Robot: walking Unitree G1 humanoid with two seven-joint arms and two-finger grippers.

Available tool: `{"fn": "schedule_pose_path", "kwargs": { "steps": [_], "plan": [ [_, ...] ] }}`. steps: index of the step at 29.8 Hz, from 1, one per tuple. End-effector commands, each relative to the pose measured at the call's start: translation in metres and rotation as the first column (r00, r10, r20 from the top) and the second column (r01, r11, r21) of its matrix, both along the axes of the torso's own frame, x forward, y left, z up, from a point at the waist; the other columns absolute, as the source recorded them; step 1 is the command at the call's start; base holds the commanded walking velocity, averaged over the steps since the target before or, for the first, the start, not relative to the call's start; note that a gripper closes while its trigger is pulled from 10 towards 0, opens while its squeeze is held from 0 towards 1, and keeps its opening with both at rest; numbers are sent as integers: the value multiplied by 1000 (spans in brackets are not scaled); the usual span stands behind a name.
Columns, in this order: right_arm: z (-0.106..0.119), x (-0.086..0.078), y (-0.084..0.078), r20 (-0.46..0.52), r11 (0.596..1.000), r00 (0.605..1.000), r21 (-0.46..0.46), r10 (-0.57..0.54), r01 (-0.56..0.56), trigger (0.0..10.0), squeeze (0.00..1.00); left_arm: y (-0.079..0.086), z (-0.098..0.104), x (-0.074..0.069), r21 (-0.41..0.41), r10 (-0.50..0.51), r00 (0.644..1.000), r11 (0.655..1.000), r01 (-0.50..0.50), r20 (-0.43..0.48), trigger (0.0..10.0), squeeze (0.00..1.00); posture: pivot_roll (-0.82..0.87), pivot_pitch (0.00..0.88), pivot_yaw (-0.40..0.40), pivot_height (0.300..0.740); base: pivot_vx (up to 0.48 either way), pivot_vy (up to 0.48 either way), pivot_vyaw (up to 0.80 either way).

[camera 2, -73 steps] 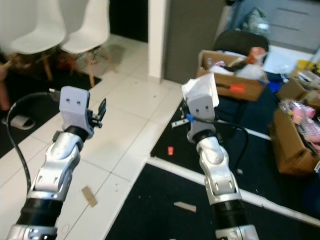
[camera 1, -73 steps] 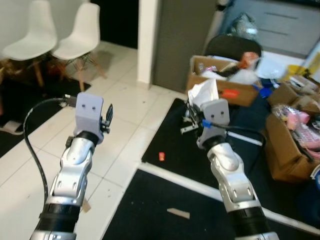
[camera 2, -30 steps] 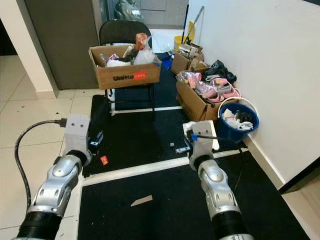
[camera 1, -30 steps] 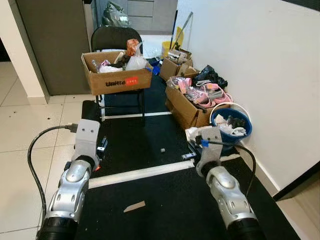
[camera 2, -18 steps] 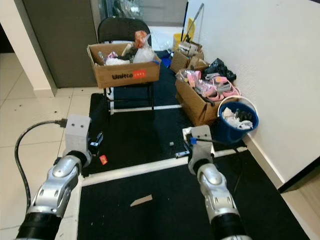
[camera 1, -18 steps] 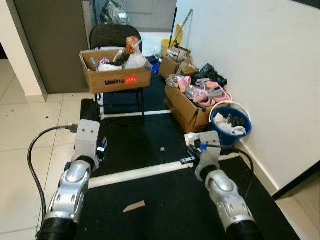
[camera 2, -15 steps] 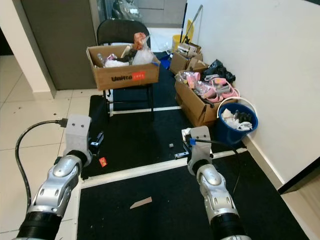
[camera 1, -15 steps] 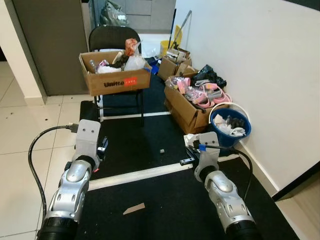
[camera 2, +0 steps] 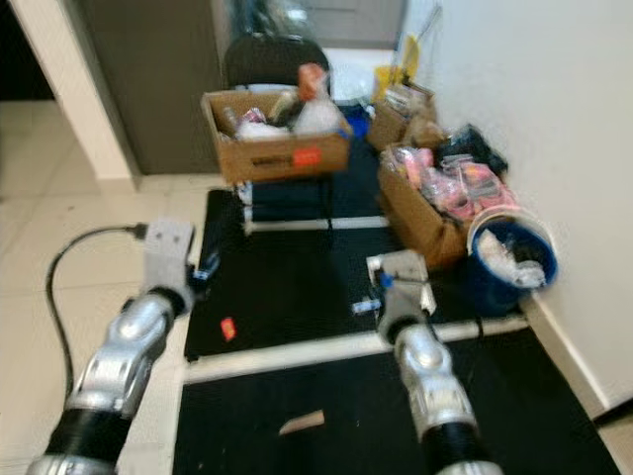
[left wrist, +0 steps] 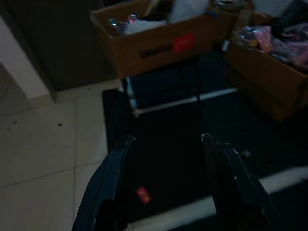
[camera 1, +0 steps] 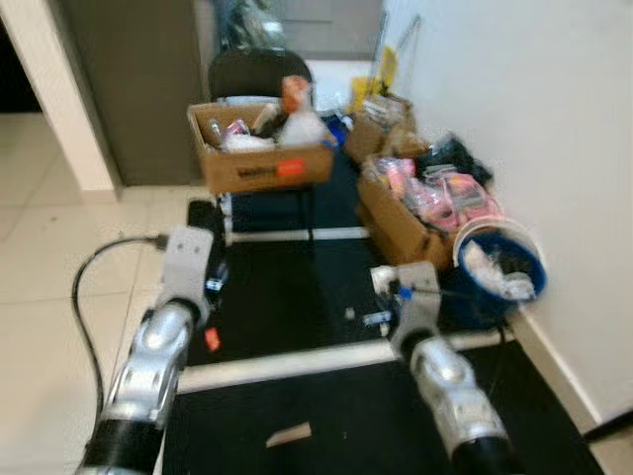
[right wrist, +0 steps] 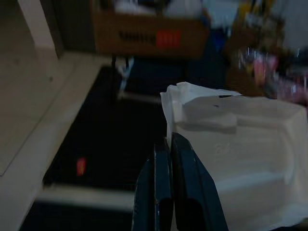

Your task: Picking trash to rubbish bin

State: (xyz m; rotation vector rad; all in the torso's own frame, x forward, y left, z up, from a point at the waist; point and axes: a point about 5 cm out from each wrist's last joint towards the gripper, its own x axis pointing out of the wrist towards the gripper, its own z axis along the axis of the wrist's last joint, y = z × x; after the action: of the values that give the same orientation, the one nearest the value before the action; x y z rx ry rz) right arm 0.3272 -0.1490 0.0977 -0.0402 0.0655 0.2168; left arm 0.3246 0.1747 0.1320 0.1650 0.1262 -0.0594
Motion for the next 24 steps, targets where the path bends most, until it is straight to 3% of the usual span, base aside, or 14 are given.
{"fn": "schedule_pose_path", "kwargs": {
  "steps": [1, 9, 14, 24],
  "plan": [
    [-7, -3, 4, -24, 1000, 1000, 13, 4, -3, 10000, 0, 6, -9, -4, 7, 13, 999, 1000, -12, -43, 10000, 0, -36, 80, -41, 740, 341, 0, 0],
    [-7, 0, 7, -29, 999, 1000, 47, 4, -3, 10000, 0, 4, -8, -3, 15, 4, 999, 1000, -3, -40, 10000, 0, -28, 72, -43, 740, 343, 0, 0],
    [-7, 1, 8, -28, 998, 1000, 66, 13, -11, 10000, 0, 4, -6, -2, 20, 0, 999, 1000, 1, -36, 10000, 0, -20, 69, -43, 740, 340, 0, -778],
    [-8, -1, 19, -15, 996, 997, 50, 76, -76, 10000, 0, 6, -9, -3, 27, -8, 999, 1000, 9, -50, 10000, 0, -17, 68, -39, 740, 342, 0, 0]
  ]
}}
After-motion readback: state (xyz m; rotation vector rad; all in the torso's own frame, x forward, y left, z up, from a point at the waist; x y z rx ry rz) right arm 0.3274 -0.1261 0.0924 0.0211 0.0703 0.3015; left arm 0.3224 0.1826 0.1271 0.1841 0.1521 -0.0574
